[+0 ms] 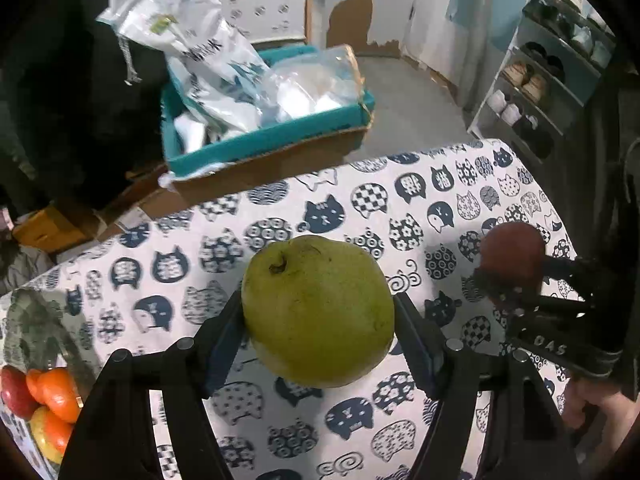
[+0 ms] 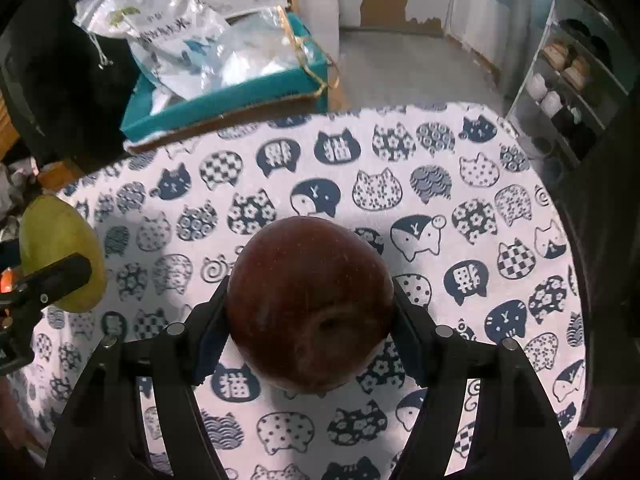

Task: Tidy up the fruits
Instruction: 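Lift the pear and apple and carry them over the glass bowl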

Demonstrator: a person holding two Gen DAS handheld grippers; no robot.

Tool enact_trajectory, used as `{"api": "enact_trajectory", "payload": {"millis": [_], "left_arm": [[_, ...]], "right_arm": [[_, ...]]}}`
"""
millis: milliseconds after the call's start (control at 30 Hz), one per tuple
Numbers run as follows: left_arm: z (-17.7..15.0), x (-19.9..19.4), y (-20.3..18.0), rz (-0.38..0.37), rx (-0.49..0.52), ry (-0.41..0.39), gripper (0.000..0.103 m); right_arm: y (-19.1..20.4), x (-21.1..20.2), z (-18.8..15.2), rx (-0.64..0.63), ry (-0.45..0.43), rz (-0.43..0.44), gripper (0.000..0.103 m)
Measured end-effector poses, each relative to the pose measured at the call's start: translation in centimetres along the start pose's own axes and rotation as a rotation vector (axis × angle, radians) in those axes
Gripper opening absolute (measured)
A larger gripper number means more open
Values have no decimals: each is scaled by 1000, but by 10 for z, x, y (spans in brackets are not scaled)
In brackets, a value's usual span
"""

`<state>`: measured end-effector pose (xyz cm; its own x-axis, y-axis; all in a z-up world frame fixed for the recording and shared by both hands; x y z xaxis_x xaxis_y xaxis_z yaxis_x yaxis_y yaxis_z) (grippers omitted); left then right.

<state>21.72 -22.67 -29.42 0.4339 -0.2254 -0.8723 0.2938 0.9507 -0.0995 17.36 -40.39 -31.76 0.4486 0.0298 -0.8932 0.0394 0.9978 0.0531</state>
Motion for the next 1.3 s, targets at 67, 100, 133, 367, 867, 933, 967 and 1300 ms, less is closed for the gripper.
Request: {"api": "enact_trajectory", "payload": {"millis": [67,100,133,367,867,933,967,1300], "left_arm": [[0,-9,6,7,-4,-15,74],[0,-15,9,9,-4,-24,74],[-1,-19,10,12,-3,-31,74],[0,-54,31,28,-18,-85,74],[-2,-129,78,70,-62,-210,74],[-3,-139,86,76,-71,-222,74],[-3,-142,89,79,-74,-229,74],[-8,-185,127,110,-109,-290,74]], "right_arm": [[3,-10,2,-8,-23,-8,72],[6,-14,3,-13,-31,-9,72],[8,-18,4,-17,-40,-10,72],[31,-56,11,-61,-106,-6,72],[94,-129,32,-155,-248,68,72],[102,-137,34,-163,-263,78,72],[107,-141,36,-168,-270,86,72],[150,-164,49,-223,-326,151,72]]}}
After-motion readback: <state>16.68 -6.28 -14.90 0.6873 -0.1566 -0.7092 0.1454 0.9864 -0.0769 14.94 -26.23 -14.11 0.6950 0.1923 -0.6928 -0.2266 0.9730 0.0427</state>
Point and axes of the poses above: each gripper's, at about its wrist camera, not at the fingertips, and x roughly the way its jaws point, y to its left, z to its top, the point moved 6 cm from there along x, roughly the way its jaws point, and after that the axes turned 4 degrees about -x, right-handed, at the moved point
